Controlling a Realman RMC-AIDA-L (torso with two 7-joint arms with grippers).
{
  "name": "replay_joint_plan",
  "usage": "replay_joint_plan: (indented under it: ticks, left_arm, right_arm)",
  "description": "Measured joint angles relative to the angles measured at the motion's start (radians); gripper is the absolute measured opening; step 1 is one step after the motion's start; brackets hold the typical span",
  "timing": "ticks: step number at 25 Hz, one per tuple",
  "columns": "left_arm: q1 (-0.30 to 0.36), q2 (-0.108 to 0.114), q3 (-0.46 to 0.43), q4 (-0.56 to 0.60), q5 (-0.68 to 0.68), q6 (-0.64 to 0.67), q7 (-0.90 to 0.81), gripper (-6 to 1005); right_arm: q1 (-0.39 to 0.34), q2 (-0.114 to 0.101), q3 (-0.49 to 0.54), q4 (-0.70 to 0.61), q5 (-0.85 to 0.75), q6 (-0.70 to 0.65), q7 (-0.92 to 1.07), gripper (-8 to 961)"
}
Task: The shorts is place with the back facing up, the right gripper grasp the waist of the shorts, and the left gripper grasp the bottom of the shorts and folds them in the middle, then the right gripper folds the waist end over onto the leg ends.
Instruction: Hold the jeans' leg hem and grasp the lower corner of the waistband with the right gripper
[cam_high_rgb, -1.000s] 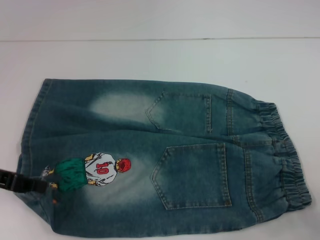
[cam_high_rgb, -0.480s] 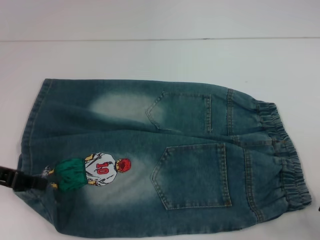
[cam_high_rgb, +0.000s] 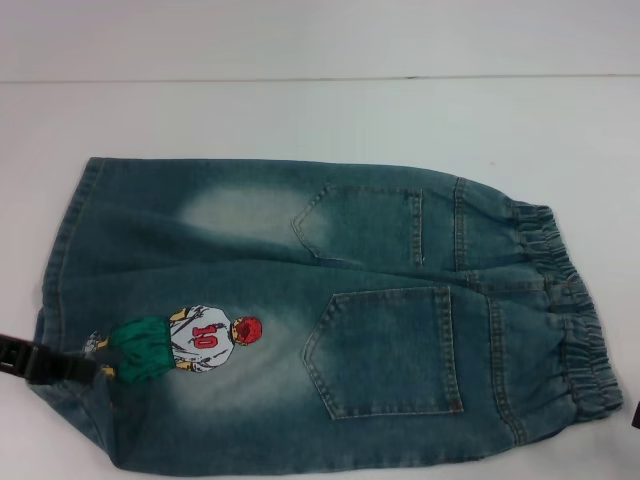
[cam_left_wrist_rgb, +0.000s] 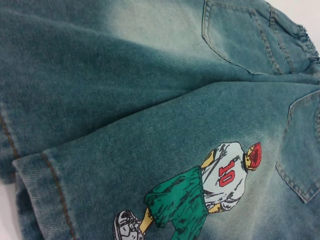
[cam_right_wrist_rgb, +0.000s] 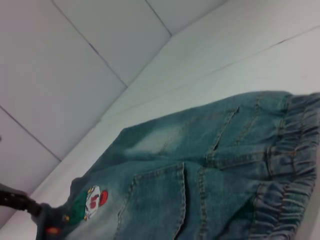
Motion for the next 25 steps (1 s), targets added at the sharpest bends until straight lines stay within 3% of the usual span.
replay_joint_plan:
  ticks: [14,25]
  left_arm:
    - [-0.001,0.0,0.002,-0.002,0.002,-0.002,0.0,47]
    - [-0.005,0.0,0.002,-0.002,0.001,-0.007,0.0,47]
  right_arm:
    - [0.035,-0.007,0.027,-0.001,-0.035,0.043,0.039,696]
    - [0.087,0.009,0.02,0.008,-0.075,0.073,0.041,689]
